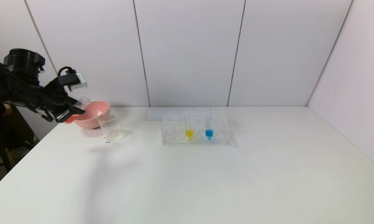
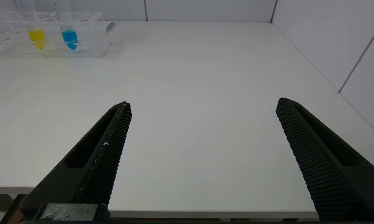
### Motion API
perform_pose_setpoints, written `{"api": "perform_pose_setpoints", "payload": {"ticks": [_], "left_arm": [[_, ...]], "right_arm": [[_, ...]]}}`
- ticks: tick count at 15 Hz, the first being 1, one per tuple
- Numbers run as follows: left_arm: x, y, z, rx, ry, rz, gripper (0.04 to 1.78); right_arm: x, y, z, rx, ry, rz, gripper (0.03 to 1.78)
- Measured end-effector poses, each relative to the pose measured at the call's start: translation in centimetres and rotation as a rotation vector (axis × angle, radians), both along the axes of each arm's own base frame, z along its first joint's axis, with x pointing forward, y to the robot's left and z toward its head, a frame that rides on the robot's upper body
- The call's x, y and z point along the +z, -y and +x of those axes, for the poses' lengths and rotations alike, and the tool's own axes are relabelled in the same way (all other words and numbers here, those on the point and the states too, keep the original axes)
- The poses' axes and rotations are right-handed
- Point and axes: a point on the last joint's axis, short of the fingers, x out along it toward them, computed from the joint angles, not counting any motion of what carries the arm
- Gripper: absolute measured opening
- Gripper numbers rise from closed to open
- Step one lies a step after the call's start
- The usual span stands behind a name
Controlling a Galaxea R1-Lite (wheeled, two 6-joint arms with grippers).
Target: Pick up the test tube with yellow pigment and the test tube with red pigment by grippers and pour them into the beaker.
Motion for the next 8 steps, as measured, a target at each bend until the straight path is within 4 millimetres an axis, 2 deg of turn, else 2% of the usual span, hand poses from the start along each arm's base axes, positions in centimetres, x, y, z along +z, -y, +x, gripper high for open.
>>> {"api": "perform_pose_setpoints", "payload": {"ticks": [8], "left_arm": [[0.3,0.67,0.57,-0.094,-0.031,0.063,0.47]], "right_arm": [[0.0,0.0,0.0,0.0,0.0,0.0,1.7]]}}
